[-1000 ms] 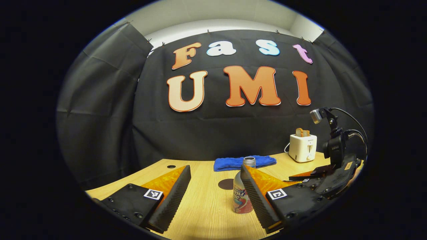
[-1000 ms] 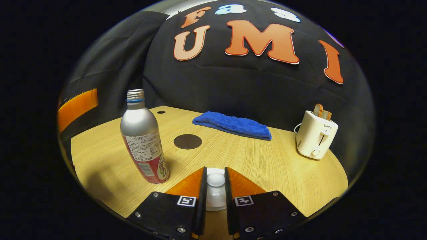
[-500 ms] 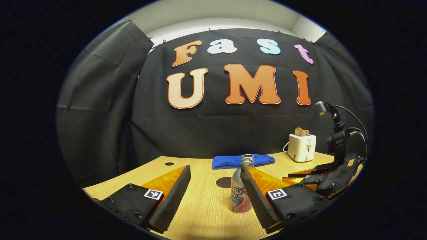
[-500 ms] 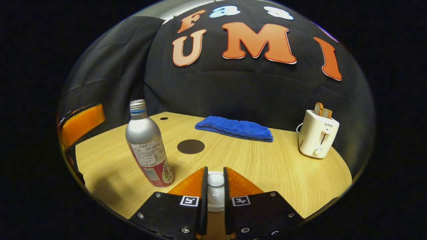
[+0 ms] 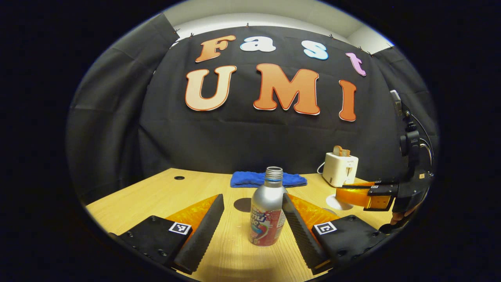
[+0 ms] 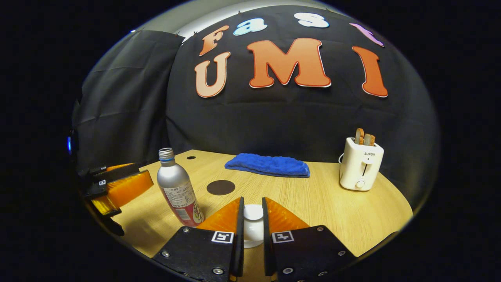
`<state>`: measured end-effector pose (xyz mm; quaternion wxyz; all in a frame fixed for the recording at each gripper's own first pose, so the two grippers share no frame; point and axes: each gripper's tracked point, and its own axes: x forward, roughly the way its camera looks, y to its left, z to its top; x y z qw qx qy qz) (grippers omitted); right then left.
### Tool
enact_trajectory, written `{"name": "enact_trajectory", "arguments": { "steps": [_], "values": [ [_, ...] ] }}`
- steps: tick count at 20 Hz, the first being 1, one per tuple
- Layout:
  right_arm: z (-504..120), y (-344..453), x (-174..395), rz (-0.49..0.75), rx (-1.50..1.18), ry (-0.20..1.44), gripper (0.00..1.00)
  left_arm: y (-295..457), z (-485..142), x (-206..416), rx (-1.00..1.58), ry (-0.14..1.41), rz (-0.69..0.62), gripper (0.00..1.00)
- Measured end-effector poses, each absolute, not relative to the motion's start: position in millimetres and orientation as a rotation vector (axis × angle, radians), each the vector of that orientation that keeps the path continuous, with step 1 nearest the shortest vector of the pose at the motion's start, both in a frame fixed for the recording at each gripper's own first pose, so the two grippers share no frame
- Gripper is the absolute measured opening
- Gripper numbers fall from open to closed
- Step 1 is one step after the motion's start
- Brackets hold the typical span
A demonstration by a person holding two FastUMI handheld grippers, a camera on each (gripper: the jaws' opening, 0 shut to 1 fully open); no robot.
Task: Open the teacup lid with one hand, grasp the water bottle and pour water into the teacup with the other hand; after pouring, place the water bottle on the coaster and then close the teacup lid.
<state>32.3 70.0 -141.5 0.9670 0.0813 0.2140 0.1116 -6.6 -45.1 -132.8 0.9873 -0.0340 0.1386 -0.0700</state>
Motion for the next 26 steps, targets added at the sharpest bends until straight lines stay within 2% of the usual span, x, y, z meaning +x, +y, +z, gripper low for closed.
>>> {"name": "enact_trajectory", "arguments": {
  "steps": [7,8,9,20,22,26],
  "values": [
    [-130,37,21,0.174,0.161,0.406,0.21,-63,-169,4,-0.056,0.372,-0.182,0.98],
    [-129,32,19,0.164,0.157,0.405,0.21,-65,-173,5,-0.053,0.383,-0.184,0.95],
    [-128,28,18,0.16,0.154,0.405,0.21,-67,-177,5,-0.051,0.389,-0.187,0.98],
    [-121,-9,2,0.101,0.155,0.388,0.21,-70,-221,16,-0.033,0.509,-0.171,0.98],
    [-122,-10,-2,0.107,0.169,0.396,0.21,-72,-219,21,-0.011,0.505,-0.174,0.89],
    [-122,-22,-9,0.088,0.154,0.392,0.21,-70,-214,25,0.058,0.484,-0.177,0.8]
  ]
}}
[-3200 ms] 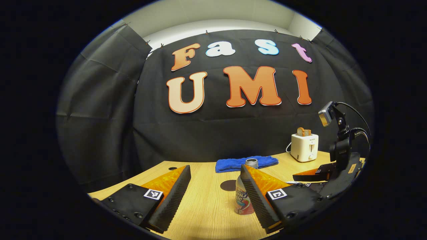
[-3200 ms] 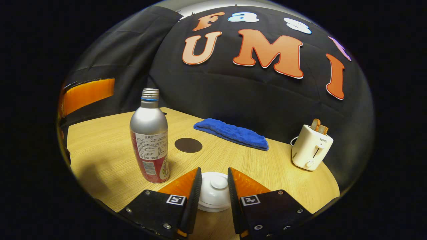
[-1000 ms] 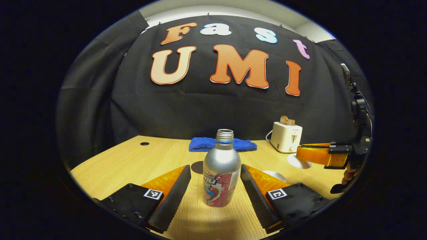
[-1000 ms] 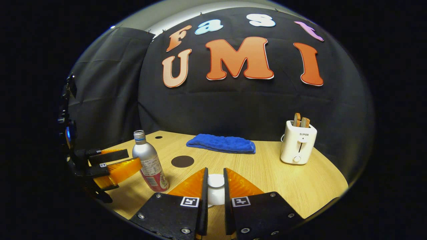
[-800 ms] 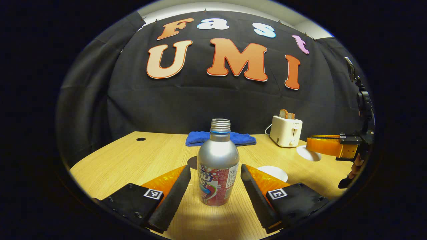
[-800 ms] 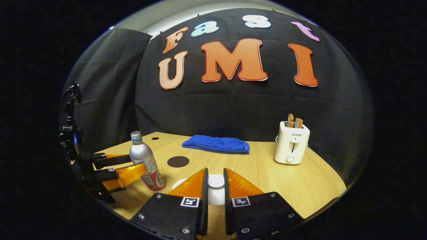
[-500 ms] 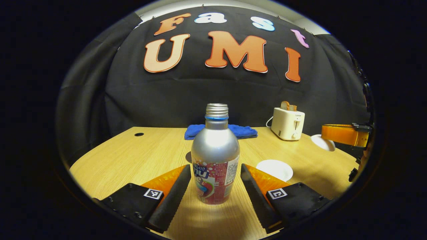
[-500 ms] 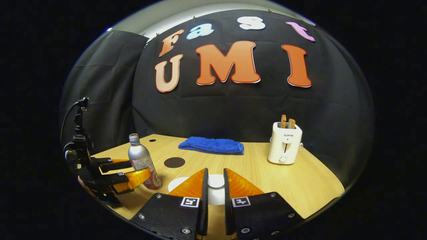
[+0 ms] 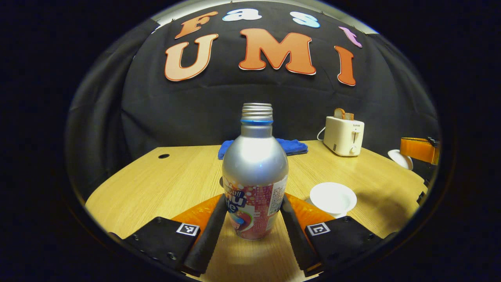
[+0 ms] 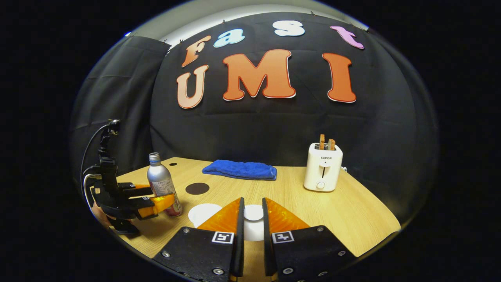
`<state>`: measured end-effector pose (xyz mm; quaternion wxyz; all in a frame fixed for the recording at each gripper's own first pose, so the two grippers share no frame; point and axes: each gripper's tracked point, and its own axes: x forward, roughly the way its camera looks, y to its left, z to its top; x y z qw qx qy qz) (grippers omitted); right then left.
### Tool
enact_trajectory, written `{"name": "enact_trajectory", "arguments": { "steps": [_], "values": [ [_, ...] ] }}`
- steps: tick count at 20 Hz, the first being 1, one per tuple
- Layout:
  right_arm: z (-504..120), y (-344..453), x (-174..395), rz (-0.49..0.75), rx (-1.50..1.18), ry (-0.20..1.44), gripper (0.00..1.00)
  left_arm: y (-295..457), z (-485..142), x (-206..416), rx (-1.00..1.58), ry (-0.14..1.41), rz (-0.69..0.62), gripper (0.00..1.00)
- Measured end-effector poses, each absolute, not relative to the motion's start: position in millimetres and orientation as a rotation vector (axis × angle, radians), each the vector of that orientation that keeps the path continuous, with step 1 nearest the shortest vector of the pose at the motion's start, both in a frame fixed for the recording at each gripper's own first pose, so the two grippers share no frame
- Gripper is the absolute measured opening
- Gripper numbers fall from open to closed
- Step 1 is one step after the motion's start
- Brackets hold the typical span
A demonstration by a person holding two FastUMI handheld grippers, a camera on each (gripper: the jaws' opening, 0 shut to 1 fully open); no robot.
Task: Open the teacup lid with one hand, grasp the water bottle and pour water into the teacup with the other hand; after pouring, place the water bottle on the coaster and then close the teacup lid.
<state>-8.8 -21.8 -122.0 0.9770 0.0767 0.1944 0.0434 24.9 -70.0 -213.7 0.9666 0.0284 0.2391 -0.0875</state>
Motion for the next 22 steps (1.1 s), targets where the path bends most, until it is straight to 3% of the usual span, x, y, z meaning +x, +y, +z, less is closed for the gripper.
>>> {"name": "enact_trajectory", "arguments": {
  "steps": [1,3,10,11,12,13,15,16,19,20,22],
  "values": [
    [-121,-24,-9,0.086,0.158,0.389,0.21,-70,-209,27,0.081,0.473,-0.177,0.84],
    [-120,-28,-11,0.079,0.156,0.385,0.21,-71,-202,34,0.139,0.455,-0.173,0.8],
    [-117,-36,-18,0.067,0.134,0.368,0.21,-56,-183,46,0.436,0.397,-0.145,0.8],
    [-116,-36,-19,0.064,0.137,0.368,0.21,-58,-181,48,0.467,0.386,-0.154,0.84],
    [-117,-37,-18,0.063,0.138,0.369,0.21,-61,-180,50,0.486,0.375,-0.172,0.8],
    [-118,-37,-19,0.059,0.138,0.371,0.21,-62,-182,49,0.516,0.378,-0.185,0.85],
    [-119,-39,-21,0.055,0.139,0.37,0.21,-59,-181,51,0.611,0.366,-0.188,0.8],
    [-118,-40,-21,0.054,0.141,0.368,0.21,-58,-180,54,0.662,0.355,-0.189,0.85],
    [-119,-43,-23,0.052,0.138,0.366,0.21,-56,-184,57,0.782,0.345,-0.202,0.8],
    [-120,-43,-24,0.051,0.138,0.366,0.21,-56,-186,56,0.813,0.348,-0.209,0.85],
    [-119,-45,-24,0.049,0.14,0.365,0.21,-55,-189,57,0.871,0.348,-0.216,0.84]
  ]
}}
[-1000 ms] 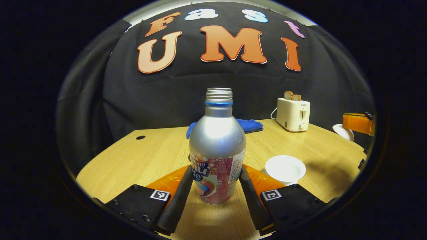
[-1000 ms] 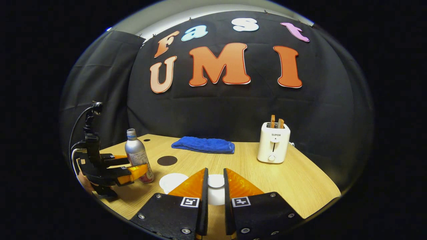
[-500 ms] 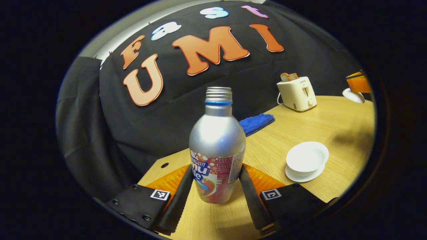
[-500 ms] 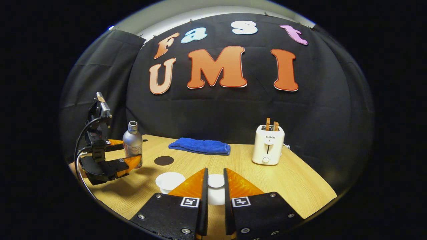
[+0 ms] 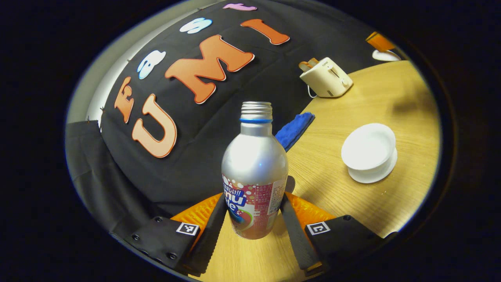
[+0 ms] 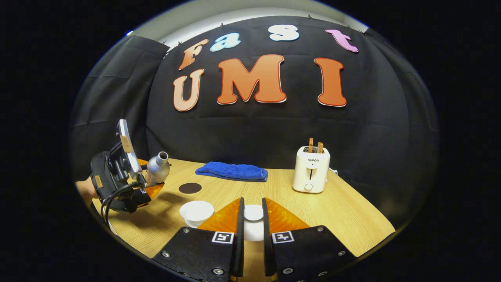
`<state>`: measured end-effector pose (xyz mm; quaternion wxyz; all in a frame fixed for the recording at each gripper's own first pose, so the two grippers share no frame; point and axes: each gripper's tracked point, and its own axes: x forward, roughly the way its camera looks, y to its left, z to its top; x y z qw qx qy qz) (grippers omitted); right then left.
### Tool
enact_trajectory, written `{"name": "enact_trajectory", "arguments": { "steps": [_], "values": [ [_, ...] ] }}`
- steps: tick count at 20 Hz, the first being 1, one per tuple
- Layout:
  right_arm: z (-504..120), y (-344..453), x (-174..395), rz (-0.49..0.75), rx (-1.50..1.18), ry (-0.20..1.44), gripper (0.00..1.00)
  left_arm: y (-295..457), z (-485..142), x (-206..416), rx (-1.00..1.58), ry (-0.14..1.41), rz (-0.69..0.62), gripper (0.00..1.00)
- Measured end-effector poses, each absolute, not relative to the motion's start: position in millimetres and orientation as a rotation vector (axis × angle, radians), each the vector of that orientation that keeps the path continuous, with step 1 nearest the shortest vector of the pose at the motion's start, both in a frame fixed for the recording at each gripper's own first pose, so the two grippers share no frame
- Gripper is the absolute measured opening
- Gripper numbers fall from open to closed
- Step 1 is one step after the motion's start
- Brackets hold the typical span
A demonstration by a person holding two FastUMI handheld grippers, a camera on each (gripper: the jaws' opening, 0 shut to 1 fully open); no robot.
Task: Open the teacup lid with one hand, grasp the water bottle and pour water into the teacup with the other hand; after pouring, place the water bottle on the coaster and then close the teacup lid.
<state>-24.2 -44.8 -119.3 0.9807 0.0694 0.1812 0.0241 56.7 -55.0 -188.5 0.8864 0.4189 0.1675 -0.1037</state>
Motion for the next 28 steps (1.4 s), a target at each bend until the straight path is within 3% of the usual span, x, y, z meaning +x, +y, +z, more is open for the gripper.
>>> {"name": "enact_trajectory", "arguments": {
  "steps": [1,2,4,6,11,12,14,16,17,20,21,28],
  "values": [
    [-119,-45,-25,0.048,0.141,0.364,0.17,-55,-191,56,0.905,0.346,-0.22,0.84],
    [-119,-46,-26,0.045,0.144,0.365,0.21,-56,-193,56,0.939,0.346,-0.228,0.85],
    [-120,-46,-27,0.045,0.139,0.366,0.21,-57,-198,54,0.99,0.347,-0.254,0.8],
    [-122,-48,-27,0.039,0.134,0.368,0.21,-59,-198,54,1.026,0.343,-0.266,0.85],
    [-123,-57,-29,0.003,0.13,0.37,0.21,-66,-194,54,1.179,0.286,-0.305,0.85],
    [-123,-58,-30,0.002,0.135,0.371,0.21,-65,-196,55,1.216,0.278,-0.307,0.81],
    [-124,-58,-31,0.002,0.138,0.371,0.21,-63,-193,57,1.281,0.258,-0.307,0.85],
    [-128,-60,-32,-0.002,0.133,0.378,0.21,-63,-191,60,1.315,0.248,-0.306,0.81],
    [-129,-60,-32,0.0,0.135,0.382,0.17,-64,-188,60,1.337,0.236,-0.305,0.81],
    [-130,-63,-34,-0.005,0.145,0.381,0.21,-69,-181,62,1.438,0.185,-0.301,0.88],
    [-131,-63,-34,-0.005,0.146,0.384,0.21,-69,-184,63,1.454,0.183,-0.308,0.85],
    [-137,-68,-38,-0.015,0.144,0.394,0.21,-77,-179,63,1.6,0.126,-0.349,0.88]
  ]
}}
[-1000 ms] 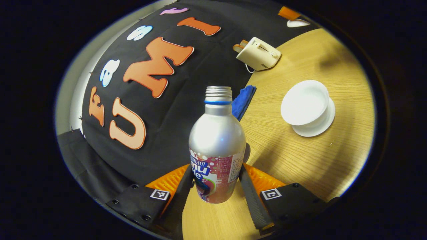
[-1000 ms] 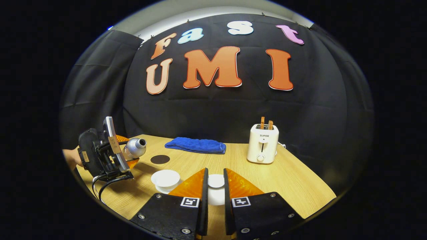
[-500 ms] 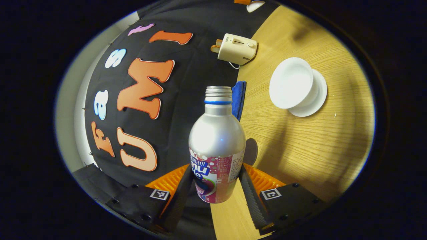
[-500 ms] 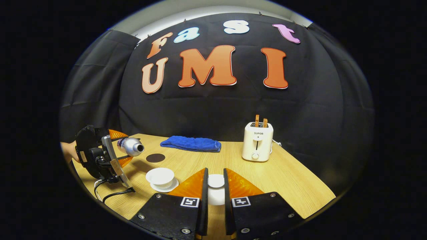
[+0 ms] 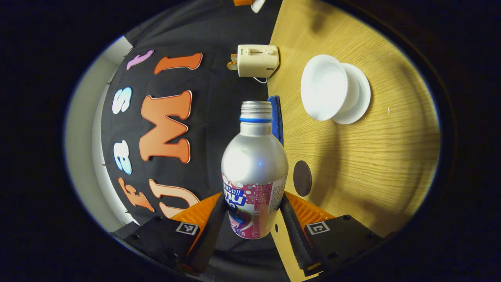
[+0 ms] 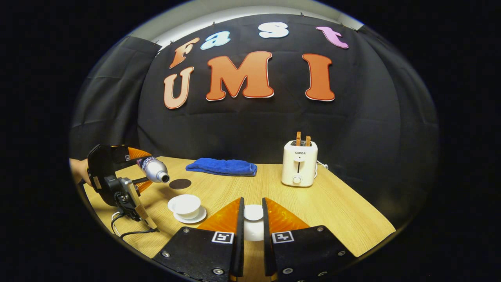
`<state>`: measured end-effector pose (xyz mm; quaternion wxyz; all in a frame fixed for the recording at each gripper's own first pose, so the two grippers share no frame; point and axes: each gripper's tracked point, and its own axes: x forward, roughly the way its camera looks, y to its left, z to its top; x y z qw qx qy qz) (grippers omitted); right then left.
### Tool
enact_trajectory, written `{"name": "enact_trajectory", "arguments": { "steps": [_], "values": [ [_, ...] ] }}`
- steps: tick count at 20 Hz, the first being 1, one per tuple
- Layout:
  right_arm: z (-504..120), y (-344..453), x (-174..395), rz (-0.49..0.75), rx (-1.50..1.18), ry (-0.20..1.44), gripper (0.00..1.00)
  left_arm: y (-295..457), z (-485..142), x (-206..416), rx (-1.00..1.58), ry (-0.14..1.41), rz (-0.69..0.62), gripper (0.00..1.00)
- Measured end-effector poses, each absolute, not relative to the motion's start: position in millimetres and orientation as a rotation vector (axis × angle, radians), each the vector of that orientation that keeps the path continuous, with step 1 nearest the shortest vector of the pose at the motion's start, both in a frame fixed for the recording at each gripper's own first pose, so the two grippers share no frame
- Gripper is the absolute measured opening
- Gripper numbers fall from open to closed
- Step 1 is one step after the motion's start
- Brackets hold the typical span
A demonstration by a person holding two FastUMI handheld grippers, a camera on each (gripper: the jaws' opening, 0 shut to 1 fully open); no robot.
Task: Open the teacup lid with one hand, grasp the water bottle and pour water into the teacup with the other hand; after pouring, place the water bottle on the coaster and then close the teacup lid.
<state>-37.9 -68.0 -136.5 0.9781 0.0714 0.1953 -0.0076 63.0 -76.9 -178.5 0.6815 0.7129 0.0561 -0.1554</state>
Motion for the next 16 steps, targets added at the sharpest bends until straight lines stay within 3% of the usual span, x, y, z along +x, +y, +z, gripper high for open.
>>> {"name": "enact_trajectory", "arguments": {
  "steps": [1,2,4,6,7,9,10,16],
  "values": [
    [-137,-70,-38,-0.022,0.14,0.391,0.21,-76,-177,63,1.622,0.123,-0.349,0.82],
    [-139,-72,-38,-0.024,0.137,0.392,0.21,-75,-179,64,1.632,0.13,-0.353,0.88],
    [-140,-75,-41,-0.028,0.142,0.393,0.21,-74,-181,63,1.656,0.135,-0.361,0.85],
    [-143,-76,-42,-0.03,0.151,0.396,0.21,-79,-177,65,1.695,0.109,-0.364,0.88],
    [-146,-77,-42,-0.028,0.15,0.405,0.21,-81,-176,64,1.719,0.1,-0.363,0.82],
    [-152,-82,-43,-0.039,0.146,0.414,0.21,-81,-177,64,1.749,0.091,-0.364,0.88],
    [-152,-82,-45,-0.04,0.148,0.414,0.21,-82,-175,65,1.759,0.087,-0.364,0.82],
    [-153,-90,-48,-0.04,0.166,0.407,0.21,-88,-166,68,1.833,0.048,-0.361,0.88]
  ]
}}
